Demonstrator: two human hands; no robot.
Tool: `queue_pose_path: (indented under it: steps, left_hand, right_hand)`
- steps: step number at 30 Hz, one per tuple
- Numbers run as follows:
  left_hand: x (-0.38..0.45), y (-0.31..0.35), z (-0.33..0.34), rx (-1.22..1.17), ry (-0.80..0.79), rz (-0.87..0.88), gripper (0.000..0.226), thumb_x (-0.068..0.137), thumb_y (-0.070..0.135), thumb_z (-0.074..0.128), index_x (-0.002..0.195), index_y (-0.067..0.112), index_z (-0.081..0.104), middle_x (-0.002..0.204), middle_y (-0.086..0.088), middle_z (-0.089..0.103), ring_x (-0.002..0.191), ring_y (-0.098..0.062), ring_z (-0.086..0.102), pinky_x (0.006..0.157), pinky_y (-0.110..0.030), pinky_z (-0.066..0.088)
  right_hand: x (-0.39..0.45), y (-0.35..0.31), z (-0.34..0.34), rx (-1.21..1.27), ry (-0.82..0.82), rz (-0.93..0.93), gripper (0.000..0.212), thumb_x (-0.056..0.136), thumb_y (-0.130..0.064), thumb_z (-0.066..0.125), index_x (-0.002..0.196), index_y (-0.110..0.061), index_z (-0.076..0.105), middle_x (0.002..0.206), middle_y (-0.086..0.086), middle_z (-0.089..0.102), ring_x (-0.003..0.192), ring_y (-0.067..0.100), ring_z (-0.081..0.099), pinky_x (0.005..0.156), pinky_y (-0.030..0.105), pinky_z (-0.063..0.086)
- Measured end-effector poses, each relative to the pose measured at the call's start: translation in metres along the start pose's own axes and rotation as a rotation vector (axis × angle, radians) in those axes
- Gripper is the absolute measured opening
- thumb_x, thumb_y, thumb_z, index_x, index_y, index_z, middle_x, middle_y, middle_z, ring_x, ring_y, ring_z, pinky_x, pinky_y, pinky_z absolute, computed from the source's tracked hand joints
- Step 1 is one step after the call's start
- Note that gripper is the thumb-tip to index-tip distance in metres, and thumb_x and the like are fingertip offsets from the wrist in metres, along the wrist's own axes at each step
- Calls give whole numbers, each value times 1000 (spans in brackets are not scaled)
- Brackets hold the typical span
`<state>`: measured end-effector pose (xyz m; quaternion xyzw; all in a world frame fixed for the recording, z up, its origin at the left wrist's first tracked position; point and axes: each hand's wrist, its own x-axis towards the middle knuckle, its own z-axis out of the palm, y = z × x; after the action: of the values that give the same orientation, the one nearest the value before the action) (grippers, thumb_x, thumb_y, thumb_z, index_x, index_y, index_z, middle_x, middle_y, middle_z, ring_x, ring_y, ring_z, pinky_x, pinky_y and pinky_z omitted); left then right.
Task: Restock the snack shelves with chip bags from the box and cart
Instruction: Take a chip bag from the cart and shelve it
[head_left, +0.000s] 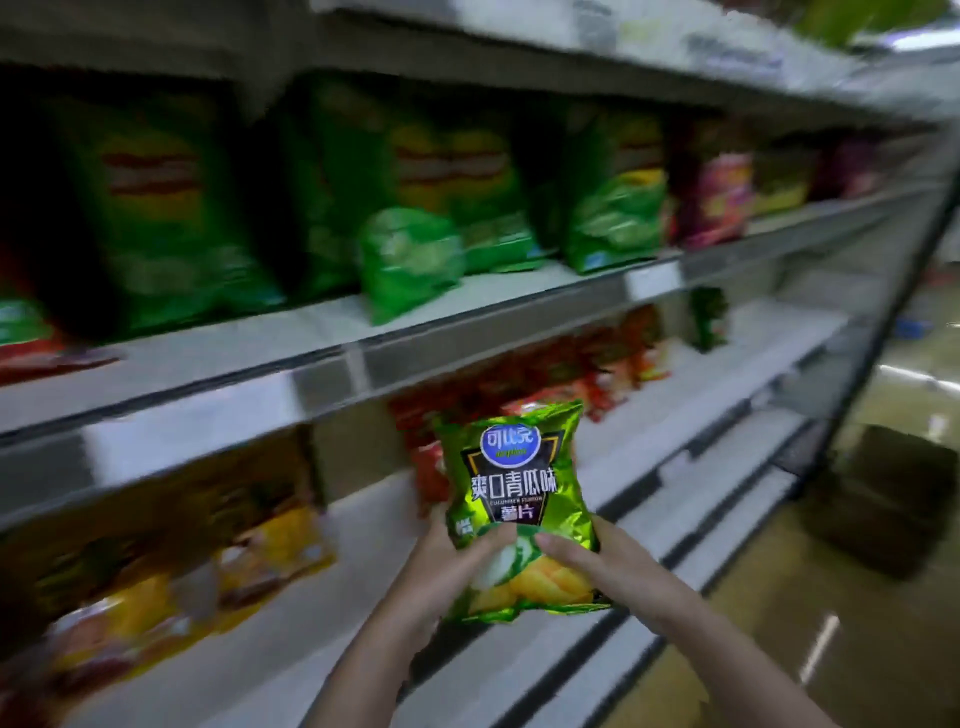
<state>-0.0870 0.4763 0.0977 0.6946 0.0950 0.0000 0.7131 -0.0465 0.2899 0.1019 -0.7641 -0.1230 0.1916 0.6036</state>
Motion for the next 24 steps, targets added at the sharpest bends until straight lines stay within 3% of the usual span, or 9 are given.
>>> queue_pose_path:
  steps: [2,3,8,11,13,15,18,21,24]
  left_hand:
    - [17,8,58,14,-145,-16,82,59,45,89,128,22,49,110,4,72,96,-14,71,83,-32,57]
    - [25,11,87,24,-191,-7,83,57,44,90,127,21,52,109,3,73,98,-17,71,88,-37,57]
    - [50,38,233,83,-403,21,50,63,38,85,106,20,67,102,-3,75,91,-18,72,84,-35,56]
    - [61,46,306,47,-497,-4,50,65,33,78,110,13,67,95,-3,76,84,-17,73,68,-26,56]
    - [70,46,344,-2,-557,-42,47,67,28,76,111,12,66,95,-4,76,81,-15,73,62,-23,55]
    - [82,46,373,-55,-606,-89,58,67,27,85,118,12,61,102,-7,75,90,-20,73,72,-30,57]
    - [106,51,413,-149,-641,-128,86,53,26,89,129,10,51,115,-15,70,105,-33,67,92,-47,53]
    - [133,63,453,-163,-628,-89,94,47,25,91,129,5,49,112,-18,70,102,-36,68,89,-48,55]
    - [160,78,489,-161,-600,-51,83,56,19,93,126,4,51,105,-19,72,95,-37,70,80,-46,58]
  right_hand:
    - [-19,9,-65,-9,87,12,31,88,-34,68,117,-24,63,83,-24,73,79,-6,69,63,7,48]
    - [-29,13,-94,-6,130,14,31,87,-35,69,116,-24,63,81,-25,73,78,-6,69,63,7,48]
    - [-76,25,-230,18,273,8,22,86,-31,68,106,-26,64,82,-21,74,80,-2,71,66,11,50]
    - [-101,32,-294,68,337,-11,37,76,-38,69,108,-21,65,96,-10,76,91,10,72,76,21,54]
    - [-112,42,-331,103,378,-22,41,74,-40,69,108,-17,65,97,-5,77,90,12,73,75,22,55]
    - [-118,51,-361,125,417,-35,56,69,-52,77,109,-14,66,98,-1,77,90,15,73,75,24,55]
    - [-116,60,-404,119,449,-35,84,51,-68,82,113,-13,65,104,3,75,97,21,72,86,34,57]
    - [-104,60,-444,144,466,-31,69,67,-59,78,116,-13,64,104,4,75,98,22,72,87,33,56]
    - [-88,58,-481,166,477,-39,49,80,-52,72,112,-15,65,102,4,76,97,21,72,89,34,56]
